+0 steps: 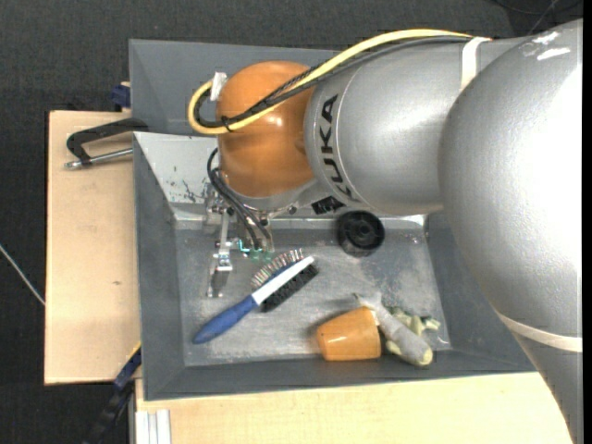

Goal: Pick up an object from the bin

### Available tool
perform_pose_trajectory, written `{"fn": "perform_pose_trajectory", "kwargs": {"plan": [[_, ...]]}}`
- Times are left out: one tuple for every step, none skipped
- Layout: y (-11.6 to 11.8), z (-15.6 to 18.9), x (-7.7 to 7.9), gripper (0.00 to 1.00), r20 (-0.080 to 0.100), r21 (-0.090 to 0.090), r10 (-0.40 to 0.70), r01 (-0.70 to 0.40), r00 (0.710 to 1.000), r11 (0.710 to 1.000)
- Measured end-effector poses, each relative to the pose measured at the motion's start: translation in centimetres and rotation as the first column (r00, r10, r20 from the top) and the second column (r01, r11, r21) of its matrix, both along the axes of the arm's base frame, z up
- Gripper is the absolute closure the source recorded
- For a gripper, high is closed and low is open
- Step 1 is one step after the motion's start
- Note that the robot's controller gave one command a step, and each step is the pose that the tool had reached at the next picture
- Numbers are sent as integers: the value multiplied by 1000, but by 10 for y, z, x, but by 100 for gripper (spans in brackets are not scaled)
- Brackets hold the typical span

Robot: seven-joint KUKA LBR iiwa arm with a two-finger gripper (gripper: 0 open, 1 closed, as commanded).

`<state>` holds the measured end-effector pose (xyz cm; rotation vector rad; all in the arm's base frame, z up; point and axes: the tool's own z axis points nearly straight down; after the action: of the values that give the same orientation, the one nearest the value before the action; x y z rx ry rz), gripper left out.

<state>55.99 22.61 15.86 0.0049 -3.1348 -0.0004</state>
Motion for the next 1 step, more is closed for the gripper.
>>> {"fn": "perform_pose_trajectory", "kwargs": {"plan": [[-16,-87,-56,0,11,1,332,-332,943,943]]}}
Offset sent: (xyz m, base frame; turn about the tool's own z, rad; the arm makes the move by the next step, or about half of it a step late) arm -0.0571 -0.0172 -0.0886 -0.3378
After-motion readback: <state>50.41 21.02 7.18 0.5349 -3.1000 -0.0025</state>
